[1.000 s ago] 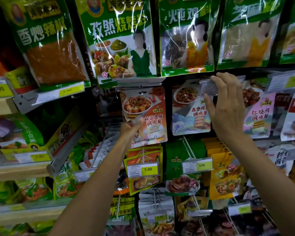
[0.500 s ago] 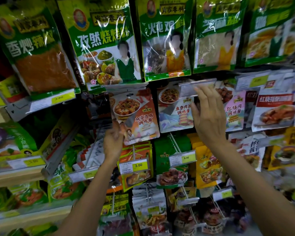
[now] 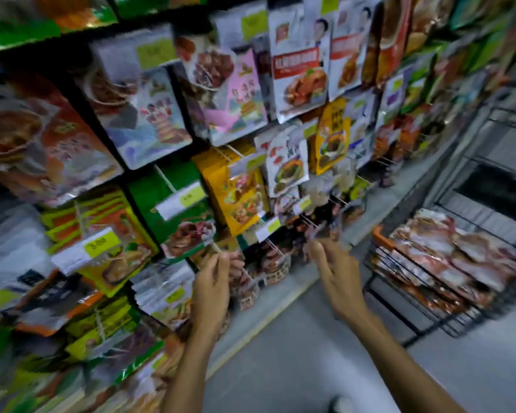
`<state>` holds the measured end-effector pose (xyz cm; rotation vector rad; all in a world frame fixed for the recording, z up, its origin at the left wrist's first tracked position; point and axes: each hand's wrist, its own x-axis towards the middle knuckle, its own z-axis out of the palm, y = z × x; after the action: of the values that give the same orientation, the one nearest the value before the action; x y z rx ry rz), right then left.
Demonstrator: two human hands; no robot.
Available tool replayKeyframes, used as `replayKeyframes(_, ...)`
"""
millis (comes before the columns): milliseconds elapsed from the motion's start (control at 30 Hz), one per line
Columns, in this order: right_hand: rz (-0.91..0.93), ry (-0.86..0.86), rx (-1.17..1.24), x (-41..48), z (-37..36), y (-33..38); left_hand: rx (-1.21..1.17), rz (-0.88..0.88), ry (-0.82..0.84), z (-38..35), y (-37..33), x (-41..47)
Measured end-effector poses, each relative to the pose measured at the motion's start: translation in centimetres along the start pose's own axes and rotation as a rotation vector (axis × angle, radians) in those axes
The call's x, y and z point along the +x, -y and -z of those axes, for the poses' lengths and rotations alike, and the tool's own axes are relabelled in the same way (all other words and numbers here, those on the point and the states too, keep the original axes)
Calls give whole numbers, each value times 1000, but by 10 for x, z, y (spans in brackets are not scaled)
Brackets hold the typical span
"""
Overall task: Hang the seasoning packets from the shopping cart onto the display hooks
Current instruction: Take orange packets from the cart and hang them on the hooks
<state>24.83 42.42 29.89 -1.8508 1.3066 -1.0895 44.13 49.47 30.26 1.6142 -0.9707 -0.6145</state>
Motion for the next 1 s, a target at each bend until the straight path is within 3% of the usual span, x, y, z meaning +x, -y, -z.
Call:
replayKeyframes(267,-533,-105,-55,-96,101,-125,57,148,345,-138,56,-36)
replayKeyframes(467,-632,-238,-125,-69,165,-190,115,178,521,-249,47,-1)
replayKeyframes(833,-776,-572,-62,43,227,-284,273,-97,781,-428,-6,104)
replayKeyframes(1000,-876,-605,-35,114,234,-346,390,-268,751,-522,-11,181)
